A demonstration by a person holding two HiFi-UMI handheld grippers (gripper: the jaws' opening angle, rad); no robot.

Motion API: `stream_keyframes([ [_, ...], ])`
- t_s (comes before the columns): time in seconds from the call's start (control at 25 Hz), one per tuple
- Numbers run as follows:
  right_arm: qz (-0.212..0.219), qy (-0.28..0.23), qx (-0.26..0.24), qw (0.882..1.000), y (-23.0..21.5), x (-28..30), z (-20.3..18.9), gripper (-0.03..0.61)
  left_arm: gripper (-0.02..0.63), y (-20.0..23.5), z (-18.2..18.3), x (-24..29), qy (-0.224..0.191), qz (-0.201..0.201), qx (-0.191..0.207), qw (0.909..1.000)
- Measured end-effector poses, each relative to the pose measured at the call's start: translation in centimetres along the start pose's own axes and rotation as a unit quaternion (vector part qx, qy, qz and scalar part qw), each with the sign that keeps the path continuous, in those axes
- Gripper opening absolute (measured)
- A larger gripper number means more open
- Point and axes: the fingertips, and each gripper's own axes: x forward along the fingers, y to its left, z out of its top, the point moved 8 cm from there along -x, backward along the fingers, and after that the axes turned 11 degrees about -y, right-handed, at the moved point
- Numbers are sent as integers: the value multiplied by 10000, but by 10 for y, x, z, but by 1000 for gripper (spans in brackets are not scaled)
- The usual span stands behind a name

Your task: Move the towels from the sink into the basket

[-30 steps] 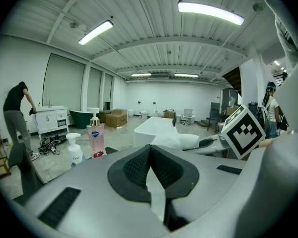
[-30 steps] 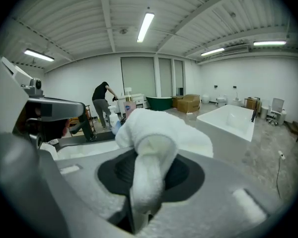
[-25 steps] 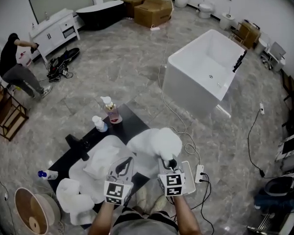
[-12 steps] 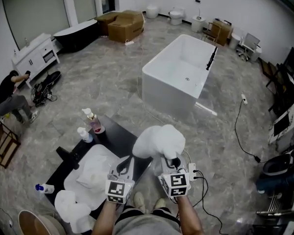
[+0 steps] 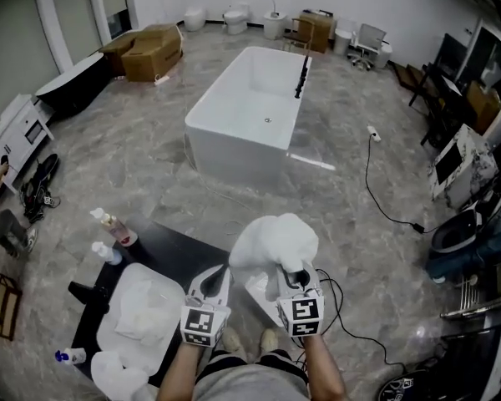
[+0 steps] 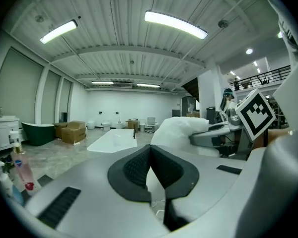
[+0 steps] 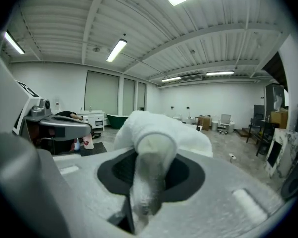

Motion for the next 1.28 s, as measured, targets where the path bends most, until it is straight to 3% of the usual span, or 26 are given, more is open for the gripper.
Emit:
stream_keyframes([
  [0.32,-643,248,132,9975,-51,-33,-31,112,9,-52,-23,52,236,-841,-52,9962],
  [0.72,-853,615,177,9943,-102,-45,-103,114,9,-103,-82,101,652,-1251,-148,9899],
  [1.04,-762,794,241,9936,-140,-33,-196,114,9,-127,-165,136,983,-1259,-138,9871],
  [1.28,-709,979,237,9924,-133,-17,-309,116,9,-122,-272,141,1076,-1239,-148,9863],
])
